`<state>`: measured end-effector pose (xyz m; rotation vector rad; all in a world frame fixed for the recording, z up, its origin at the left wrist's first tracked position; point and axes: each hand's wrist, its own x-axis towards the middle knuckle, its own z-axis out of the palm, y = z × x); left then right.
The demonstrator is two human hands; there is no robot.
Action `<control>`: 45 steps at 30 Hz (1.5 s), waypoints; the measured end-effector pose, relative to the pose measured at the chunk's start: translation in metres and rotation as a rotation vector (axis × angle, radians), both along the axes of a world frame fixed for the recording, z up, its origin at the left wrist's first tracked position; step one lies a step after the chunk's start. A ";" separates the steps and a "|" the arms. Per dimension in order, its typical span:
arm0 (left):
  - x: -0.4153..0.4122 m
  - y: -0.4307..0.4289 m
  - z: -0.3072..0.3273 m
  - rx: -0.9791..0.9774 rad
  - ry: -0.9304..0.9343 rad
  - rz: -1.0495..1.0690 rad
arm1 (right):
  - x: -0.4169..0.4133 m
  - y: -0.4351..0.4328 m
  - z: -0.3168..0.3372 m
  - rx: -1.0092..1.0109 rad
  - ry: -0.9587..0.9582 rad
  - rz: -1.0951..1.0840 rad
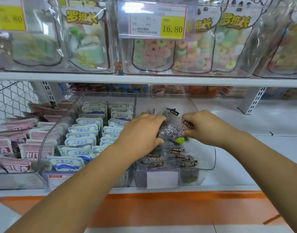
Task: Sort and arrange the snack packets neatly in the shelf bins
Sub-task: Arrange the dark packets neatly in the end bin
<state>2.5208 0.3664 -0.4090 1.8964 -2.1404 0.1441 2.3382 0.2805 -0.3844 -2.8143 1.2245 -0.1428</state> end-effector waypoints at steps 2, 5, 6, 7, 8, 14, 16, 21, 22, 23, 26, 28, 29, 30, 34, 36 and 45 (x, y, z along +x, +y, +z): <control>-0.004 -0.001 -0.004 0.055 -0.046 -0.029 | 0.000 -0.001 0.005 -0.068 0.128 0.032; 0.000 -0.006 -0.006 0.163 -0.177 -0.034 | 0.001 -0.004 0.014 -0.142 0.249 0.084; 0.003 -0.009 -0.006 0.198 -0.199 -0.026 | 0.004 -0.004 0.014 -0.162 0.292 0.109; 0.005 -0.011 -0.006 0.225 -0.222 -0.014 | 0.007 -0.002 0.012 -0.178 0.336 0.136; 0.006 -0.014 -0.006 0.234 -0.253 -0.004 | 0.011 -0.001 0.007 -0.195 0.378 0.160; 0.001 -0.021 -0.002 0.215 -0.413 0.082 | 0.032 -0.012 -0.025 -0.259 0.460 0.187; 0.001 -0.023 0.000 0.211 -0.410 0.087 | 0.036 -0.016 -0.022 -0.217 0.498 0.177; 0.005 -0.012 0.004 0.287 -0.242 -0.078 | 0.027 -0.017 -0.003 -0.007 0.495 0.186; 0.007 -0.008 0.008 0.331 -0.188 -0.101 | 0.022 -0.014 0.002 0.114 0.440 0.165; 0.008 -0.005 0.012 0.382 -0.149 -0.118 | 0.018 -0.011 0.006 0.218 0.393 0.152; 0.010 -0.002 0.021 0.501 -0.157 -0.152 | 0.014 -0.004 0.002 0.305 0.441 0.142; 0.010 -0.003 0.024 0.529 -0.187 -0.151 | 0.017 -0.004 -0.005 0.289 0.483 0.137; 0.010 -0.004 0.025 0.534 -0.190 -0.152 | 0.019 -0.005 -0.006 0.296 0.485 0.131; 0.009 -0.004 0.024 0.537 -0.190 -0.154 | 0.020 -0.007 -0.006 0.309 0.481 0.124; 0.006 -0.005 0.019 0.513 -0.239 -0.139 | 0.021 -0.007 -0.009 0.252 0.521 0.095; 0.004 -0.007 0.015 0.465 -0.238 -0.130 | 0.028 -0.006 -0.015 0.107 0.531 0.117; 0.005 -0.022 0.005 0.350 -0.242 -0.033 | 0.026 -0.036 -0.002 0.050 0.435 0.123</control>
